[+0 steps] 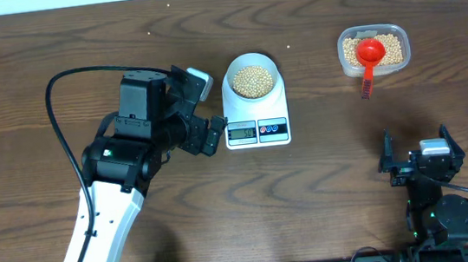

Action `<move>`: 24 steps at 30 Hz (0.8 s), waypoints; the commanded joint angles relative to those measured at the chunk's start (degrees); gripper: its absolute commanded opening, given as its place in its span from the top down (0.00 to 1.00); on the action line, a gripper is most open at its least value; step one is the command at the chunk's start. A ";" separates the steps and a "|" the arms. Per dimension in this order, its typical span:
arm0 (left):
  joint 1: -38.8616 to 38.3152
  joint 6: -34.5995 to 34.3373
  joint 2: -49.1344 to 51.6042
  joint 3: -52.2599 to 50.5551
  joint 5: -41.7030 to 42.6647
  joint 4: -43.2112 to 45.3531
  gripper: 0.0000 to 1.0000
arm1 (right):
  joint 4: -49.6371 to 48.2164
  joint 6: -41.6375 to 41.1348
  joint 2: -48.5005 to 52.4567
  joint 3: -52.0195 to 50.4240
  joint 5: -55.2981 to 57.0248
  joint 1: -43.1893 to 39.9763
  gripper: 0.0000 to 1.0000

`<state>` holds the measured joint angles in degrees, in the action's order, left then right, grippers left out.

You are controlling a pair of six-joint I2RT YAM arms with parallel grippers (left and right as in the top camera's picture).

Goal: Scoop item into bowl and weigh 50g on scale

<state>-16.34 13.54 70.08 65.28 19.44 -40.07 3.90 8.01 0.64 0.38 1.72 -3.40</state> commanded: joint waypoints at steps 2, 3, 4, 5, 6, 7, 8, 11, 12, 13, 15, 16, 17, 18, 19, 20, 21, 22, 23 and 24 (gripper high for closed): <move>-0.13 0.13 0.02 -0.17 0.66 0.00 0.06 | 0.24 0.20 -0.33 -0.07 -0.37 0.39 0.01; -0.13 0.13 0.02 -0.17 0.68 0.00 0.06 | 0.24 0.20 -0.33 -0.07 -0.37 0.39 0.01; -0.13 0.13 0.02 -0.17 0.68 0.00 0.06 | 0.24 0.20 -0.33 -0.07 -0.37 0.39 0.01; -0.13 0.13 0.02 -0.17 0.68 0.00 0.06 | 0.24 0.20 -0.33 -0.07 -0.37 0.39 0.01; -0.13 0.13 0.02 -0.17 0.68 0.00 0.06 | 0.24 0.20 -0.33 -0.07 -0.39 0.39 0.01; -0.13 0.13 0.02 -0.17 0.68 0.00 0.06 | 0.24 0.20 -0.33 -0.07 -0.39 0.39 0.01; -0.13 0.13 0.02 -0.17 0.68 0.00 0.06 | 0.24 0.20 -0.33 -0.07 -0.37 0.39 0.01; -0.13 0.13 0.02 -0.17 0.68 0.00 0.06 | 0.24 0.20 -0.33 -0.07 -0.39 0.39 0.01; -0.13 0.11 0.02 -0.17 0.68 -0.04 0.06 | 0.24 0.20 -0.33 -0.07 -0.37 0.39 0.01; -0.13 0.11 0.00 -0.17 0.72 -0.17 0.06 | 0.24 0.20 -0.33 -0.07 -0.39 0.39 0.01; -0.13 0.15 -0.09 -0.17 0.66 -0.85 0.06 | 0.24 0.20 -0.33 -0.07 -0.39 0.39 0.01; -0.02 0.17 -0.35 -0.17 0.39 -0.85 0.06 | 0.24 0.20 -0.33 -0.07 -0.39 0.39 0.01; 0.15 0.17 -0.66 -0.17 0.15 -0.83 0.06 | 0.24 0.20 -0.33 -0.07 -0.37 0.39 0.01; 0.37 0.17 -1.07 -0.17 -0.81 -0.70 0.06 | 0.24 0.20 -0.33 -0.07 -0.37 0.39 0.01; 0.42 0.17 -1.81 -0.17 -2.78 -0.33 0.06 | 0.24 0.20 -0.33 -0.07 -0.37 0.39 0.01; 0.42 0.17 -2.58 -0.28 -4.61 0.17 0.06 | 0.24 0.20 -0.33 -0.07 -0.39 0.39 0.01; 0.48 0.17 -3.67 -0.57 -7.17 1.09 0.06 | 0.24 0.20 -0.33 -0.07 -0.37 0.39 0.01; 0.61 0.15 -5.03 -0.98 -9.92 2.34 0.06 | 0.24 0.20 -0.33 -0.07 -0.37 0.39 0.01; 0.81 0.17 -6.32 -1.44 -11.89 3.50 0.06 | 0.24 0.20 -0.33 -0.07 -0.39 0.39 0.01; 1.14 0.20 -8.37 -2.23 -14.29 5.01 0.06 | 0.24 0.20 -0.33 -0.07 -0.37 0.39 0.01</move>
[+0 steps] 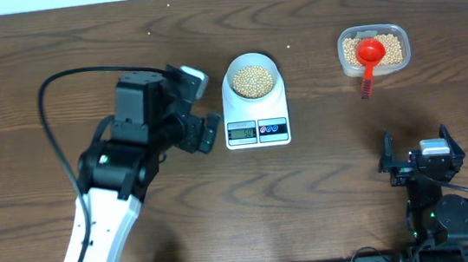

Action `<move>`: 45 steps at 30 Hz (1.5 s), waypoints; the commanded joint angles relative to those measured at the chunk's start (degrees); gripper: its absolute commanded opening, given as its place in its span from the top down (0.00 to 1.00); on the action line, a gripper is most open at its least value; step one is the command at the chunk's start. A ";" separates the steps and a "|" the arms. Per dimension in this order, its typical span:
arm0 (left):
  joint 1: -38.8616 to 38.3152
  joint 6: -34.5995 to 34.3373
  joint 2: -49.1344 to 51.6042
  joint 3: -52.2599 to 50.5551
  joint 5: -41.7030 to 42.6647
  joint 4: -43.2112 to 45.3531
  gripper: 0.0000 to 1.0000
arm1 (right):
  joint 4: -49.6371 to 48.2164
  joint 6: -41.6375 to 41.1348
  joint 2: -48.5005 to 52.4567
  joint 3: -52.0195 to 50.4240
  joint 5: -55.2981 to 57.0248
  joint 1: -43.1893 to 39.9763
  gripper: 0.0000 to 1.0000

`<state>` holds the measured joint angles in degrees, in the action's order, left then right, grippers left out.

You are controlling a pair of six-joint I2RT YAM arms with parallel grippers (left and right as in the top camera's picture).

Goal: Scoop item into bowl and weigh 50g on scale

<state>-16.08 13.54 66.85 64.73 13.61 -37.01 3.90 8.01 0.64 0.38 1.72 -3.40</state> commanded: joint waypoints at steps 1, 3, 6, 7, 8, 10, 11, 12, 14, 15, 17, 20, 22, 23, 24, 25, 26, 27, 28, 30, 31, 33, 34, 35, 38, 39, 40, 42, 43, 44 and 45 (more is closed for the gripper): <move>1.22 0.20 -6.73 -2.34 -9.73 2.82 0.06 | 0.24 0.20 -0.33 -0.07 -0.37 0.39 0.01; 2.56 0.22 -10.99 -4.33 -10.71 4.52 0.06 | 0.24 0.20 -0.33 -0.07 -0.39 0.39 0.01; 5.86 0.22 -18.25 -8.15 -10.69 7.04 0.05 | 0.24 0.20 -0.33 -0.07 -0.39 0.39 0.01; 7.06 0.22 -20.55 -9.60 -10.69 7.91 0.06 | 0.24 0.20 -0.33 -0.07 -0.39 0.39 0.01; 8.48 0.22 -23.26 -11.43 -10.69 9.05 0.06 | 0.24 0.20 -0.33 -0.07 -0.37 0.39 0.01; 11.19 0.17 -29.75 -16.28 -10.64 11.37 0.06 | 0.24 0.20 -0.33 -0.07 -0.39 0.39 0.01; 12.02 0.17 -32.74 -18.64 -10.64 12.46 0.05 | 0.24 0.20 -0.33 -0.07 -0.37 0.39 0.01; 12.70 0.17 -35.89 -21.27 -10.62 13.51 0.06 | 0.24 0.20 -0.33 -0.07 -0.37 0.39 0.01; 13.53 0.15 -40.76 -25.35 -10.25 15.34 0.05 | 0.24 0.20 -0.33 -0.07 -0.37 0.39 0.01; 13.94 0.15 -43.32 -27.56 -10.01 16.28 0.06 | 0.24 0.20 -0.33 -0.07 -0.39 0.39 0.01; 14.47 0.15 -47.50 -31.47 -10.01 17.64 0.06 | 0.24 0.20 -0.33 -0.07 -0.39 0.39 0.01; 14.78 0.15 -53.00 -36.68 -10.03 18.32 0.05 | 0.24 0.20 -0.33 -0.07 -0.37 0.39 0.01; 14.78 0.13 -56.06 -39.60 -10.01 18.67 0.06 | 0.24 0.20 -0.33 -0.07 -0.39 0.39 0.01; 14.78 0.13 -57.42 -40.92 -10.03 19.02 0.06 | 0.24 0.20 -0.33 -0.07 -0.39 0.39 0.01; 14.78 0.13 -58.88 -42.51 -10.03 19.47 0.06 | 0.24 0.20 -0.33 -0.07 -0.37 0.39 0.01; 14.78 0.13 -60.11 -43.95 -10.03 20.00 0.05 | 0.24 0.20 -0.33 -0.07 -0.39 0.39 0.01; 14.78 0.13 -61.22 -45.38 -10.03 20.50 0.05 | 0.24 0.20 -0.33 -0.07 -0.39 0.39 0.01; 14.78 0.13 -62.12 -46.62 -10.05 21.05 0.06 | 0.24 0.20 -0.33 -0.07 -0.39 0.39 0.01; 14.78 0.13 -63.28 -48.26 -10.10 21.97 0.06 | 0.24 0.20 -0.33 -0.07 -0.37 0.39 0.01; 14.78 0.13 -65.02 -50.86 -10.25 23.63 0.06 | 0.24 0.20 -0.33 -0.07 -0.37 0.39 0.01; 14.78 0.13 -65.72 -51.93 -10.27 24.24 0.06 | 0.24 0.20 -0.33 -0.07 -0.37 0.39 0.01; 14.78 0.13 -66.79 -54.29 -10.27 25.94 0.06 | 0.24 0.20 -0.33 -0.07 -0.39 0.39 0.01; 14.78 0.13 -66.75 -55.32 -10.27 27.04 0.06 | 0.24 0.20 -0.33 -0.07 -0.37 0.39 0.01; 14.78 0.13 -66.75 -56.46 -10.27 28.41 0.05 | 0.24 0.20 -0.33 -0.07 -0.37 0.39 0.01; 14.78 0.13 -66.75 -59.14 -10.27 31.76 0.06 | 0.24 0.20 -0.33 -0.07 -0.39 0.39 0.01; 14.78 0.13 -66.75 -60.04 -10.29 32.68 0.06 | 0.24 0.20 -0.33 -0.07 -0.37 0.39 0.01; 14.78 0.13 -66.75 -60.74 -10.29 33.31 0.06 | 0.24 0.20 -0.33 -0.07 -0.37 0.39 0.01; 14.78 0.11 -66.75 -62.42 -10.29 34.58 0.06 | 0.24 0.20 -0.33 -0.07 -0.37 0.39 0.01; 14.78 0.13 -66.75 -63.14 -10.29 35.26 0.06 | 0.24 0.20 -0.33 -0.07 -0.37 0.39 0.01; 14.78 0.13 -66.75 -64.13 -10.29 36.50 0.06 | 0.24 0.20 -0.33 -0.07 -0.39 0.39 0.01; 14.78 0.07 -66.75 -64.52 -10.25 36.85 0.06 | 0.24 0.20 -0.33 -0.07 -0.37 0.39 0.01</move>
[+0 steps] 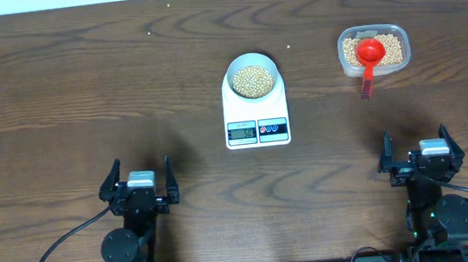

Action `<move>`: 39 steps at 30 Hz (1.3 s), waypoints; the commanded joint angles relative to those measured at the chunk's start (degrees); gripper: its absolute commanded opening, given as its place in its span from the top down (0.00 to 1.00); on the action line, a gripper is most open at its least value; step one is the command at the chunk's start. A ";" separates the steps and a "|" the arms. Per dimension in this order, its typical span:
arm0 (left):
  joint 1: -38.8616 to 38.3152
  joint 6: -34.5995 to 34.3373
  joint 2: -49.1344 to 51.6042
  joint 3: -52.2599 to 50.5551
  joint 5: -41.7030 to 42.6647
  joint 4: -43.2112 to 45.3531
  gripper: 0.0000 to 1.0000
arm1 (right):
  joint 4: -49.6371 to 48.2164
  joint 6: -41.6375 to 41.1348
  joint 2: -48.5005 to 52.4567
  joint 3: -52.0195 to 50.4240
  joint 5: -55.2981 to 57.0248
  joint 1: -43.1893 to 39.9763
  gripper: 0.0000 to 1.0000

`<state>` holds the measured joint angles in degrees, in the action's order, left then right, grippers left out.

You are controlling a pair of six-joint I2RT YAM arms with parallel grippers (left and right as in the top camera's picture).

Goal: Scoop item into bowl and weigh 50g on scale

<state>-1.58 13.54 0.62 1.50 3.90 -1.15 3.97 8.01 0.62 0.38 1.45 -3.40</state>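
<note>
A white scale [255, 111] stands at the table's middle with a white bowl [252, 80] of tan beans on its platform; its display is lit. At the back right a clear tub [373, 50] holds more beans, and a red scoop [368, 57] rests in it with its handle over the near rim. My left gripper [139, 183] is folded back at the near left edge, open and empty. My right gripper [416, 148] sits the same way at the near right, open and empty. Both are far from the scale.
Dark wooden table [82, 95] all round. A few stray specks lie near the far edge. The arm bases and a black rail run along the near edge.
My left arm was stretched out with its gripper just left of the scale; it now sits folded at the near left edge. The scale, bowl, tub, scoop and right arm are unchanged.
At first my left gripper was close beside the scale's left side, near the display. Then it stood slightly further left of it. Now that arm is drawn back to the near edge. The bowl of beans stayed on the scale throughout.
</note>
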 commanded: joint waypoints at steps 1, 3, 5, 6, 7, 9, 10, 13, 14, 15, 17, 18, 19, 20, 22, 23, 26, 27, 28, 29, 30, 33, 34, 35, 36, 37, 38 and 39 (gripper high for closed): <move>0.28 -0.52 -0.52 -1.27 -0.57 0.92 0.06 | 0.17 0.20 -0.31 -0.07 -0.11 0.39 0.01; 0.28 -0.52 -0.52 -1.27 -0.55 0.48 0.05 | 0.17 0.20 -0.31 -0.07 -0.11 0.39 0.01; 0.28 -0.52 -0.52 -1.27 -0.52 -0.66 0.06 | 0.17 0.20 -0.31 -0.07 -0.11 0.39 0.01; 0.28 -0.52 -0.52 -1.27 -0.52 -1.53 0.05 | 0.17 0.20 -0.31 -0.07 -0.11 0.39 0.01; 0.28 -0.52 -0.52 -1.27 -0.52 -2.36 0.06 | 0.17 0.20 -0.31 -0.07 -0.11 0.39 0.01; 0.28 -0.55 -0.52 -1.27 -0.52 -2.64 0.05 | 0.17 0.20 -0.31 -0.07 -0.11 0.39 0.01; 0.28 -0.52 -0.52 -1.27 -0.52 -2.64 0.06 | 0.17 0.20 -0.31 -0.07 -0.11 0.39 0.01; 0.28 -0.52 -0.46 -1.27 -0.52 -2.62 0.06 | 0.17 0.20 -0.31 -0.07 -0.11 0.39 0.01; 0.28 -0.50 -0.42 -1.27 -0.52 -2.62 0.06 | 0.17 0.20 -0.31 -0.07 -0.13 0.39 0.01; 0.28 -0.52 -0.39 -1.27 -0.52 -2.62 0.06 | 0.17 0.20 -0.31 -0.07 -0.11 0.39 0.01; 0.28 -0.52 -0.39 -1.27 -0.52 -2.62 0.06 | 0.17 0.20 -0.31 -0.07 -0.11 0.39 0.01; 0.28 -0.52 -0.39 -1.27 -0.52 -2.62 0.06 | 0.17 0.20 -0.31 -0.07 -0.11 0.39 0.01; 0.28 -0.50 -0.39 -1.27 -0.52 -2.62 0.06 | 0.17 0.20 -0.31 -0.07 -0.11 0.39 0.01; 0.28 -0.52 -0.39 -1.27 -0.52 -2.62 0.05 | 0.17 0.20 -0.31 -0.07 -0.11 0.39 0.01; 0.28 -0.52 -0.39 -1.27 -0.52 -2.62 0.06 | 0.17 0.20 -0.31 -0.07 -0.11 0.39 0.01; 0.28 -0.50 -0.39 -1.27 -0.52 -2.62 0.06 | 0.17 0.20 -0.31 -0.07 -0.11 0.39 0.01; 0.28 -0.50 -0.39 -1.27 -0.52 -2.62 0.06 | 0.17 0.20 -0.31 -0.07 -0.13 0.39 0.01; 0.28 -0.52 -0.39 -1.27 -0.52 -2.62 0.06 | 0.17 0.20 -0.31 -0.07 -0.13 0.39 0.01; 0.28 -0.52 -0.39 -1.27 -0.52 -2.62 0.06 | 0.17 0.20 -0.31 -0.07 -0.11 0.39 0.01; 0.28 -0.52 -0.39 -1.27 -0.52 -2.62 0.06 | 0.17 0.20 -0.31 -0.07 -0.11 0.39 0.01; 0.28 -0.52 -0.39 -1.27 -0.52 -2.62 0.06 | 0.17 0.20 -0.31 -0.07 -0.13 0.39 0.01; 0.28 -0.52 -0.39 -1.27 -0.52 -2.62 0.06 | 0.17 0.20 -0.31 -0.07 -0.13 0.39 0.01; 0.28 -0.52 -0.39 -1.27 -0.52 -2.62 0.06 | 0.17 0.20 -0.31 -0.07 -0.13 0.39 0.01; 0.28 -0.52 -0.39 -1.27 -0.52 -2.62 0.06 | 0.17 0.20 -0.31 -0.07 -0.11 0.39 0.01; 0.28 -0.52 -0.39 -1.27 -0.52 -2.62 0.06 | 0.17 0.20 -0.31 -0.07 -0.11 0.39 0.01; 0.28 -0.52 -0.39 -1.27 -0.52 -2.62 0.06 | 0.17 0.20 -0.31 -0.07 -0.13 0.39 0.01; 0.28 -0.52 -0.39 -1.27 -0.55 -2.62 0.06 | 0.17 0.20 -0.31 -0.07 -0.11 0.39 0.01; 0.28 -0.50 -0.39 -1.27 -0.52 -2.62 0.05 | 0.17 0.20 -0.31 -0.07 -0.11 0.39 0.01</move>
